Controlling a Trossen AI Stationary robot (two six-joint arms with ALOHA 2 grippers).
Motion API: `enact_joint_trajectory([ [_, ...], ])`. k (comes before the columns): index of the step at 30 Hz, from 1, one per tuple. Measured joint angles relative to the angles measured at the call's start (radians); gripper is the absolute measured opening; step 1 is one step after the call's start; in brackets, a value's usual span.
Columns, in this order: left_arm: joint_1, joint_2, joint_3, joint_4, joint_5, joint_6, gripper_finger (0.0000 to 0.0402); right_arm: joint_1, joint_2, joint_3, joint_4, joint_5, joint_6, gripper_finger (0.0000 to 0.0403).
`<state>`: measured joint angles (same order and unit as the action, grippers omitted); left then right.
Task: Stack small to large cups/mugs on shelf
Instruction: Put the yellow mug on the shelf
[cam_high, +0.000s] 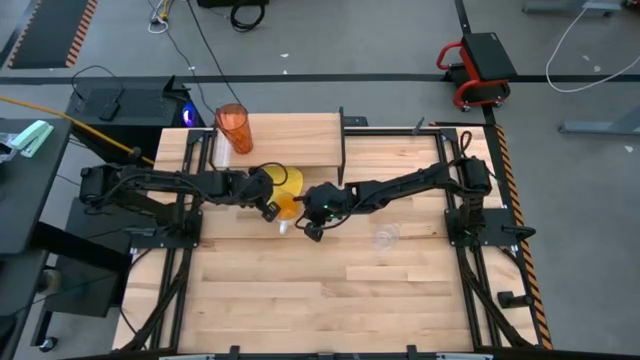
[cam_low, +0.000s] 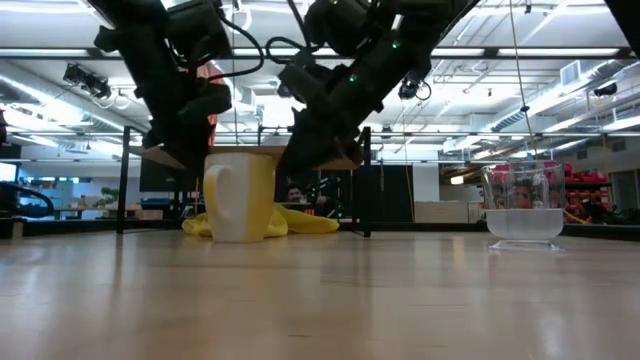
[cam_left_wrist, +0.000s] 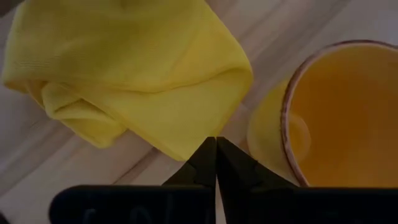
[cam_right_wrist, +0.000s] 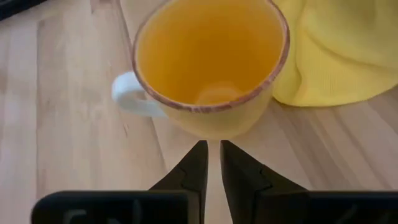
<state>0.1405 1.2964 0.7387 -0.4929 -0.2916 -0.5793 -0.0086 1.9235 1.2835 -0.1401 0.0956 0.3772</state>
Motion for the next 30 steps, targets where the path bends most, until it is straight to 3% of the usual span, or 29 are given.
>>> enact_joint_trajectory([
  [30,-0.08,0.0,0.0,-0.028,0.078,-0.064,0.0026,-0.056,-0.006,0.0,0.048,0.007,-0.067,0.005],
])
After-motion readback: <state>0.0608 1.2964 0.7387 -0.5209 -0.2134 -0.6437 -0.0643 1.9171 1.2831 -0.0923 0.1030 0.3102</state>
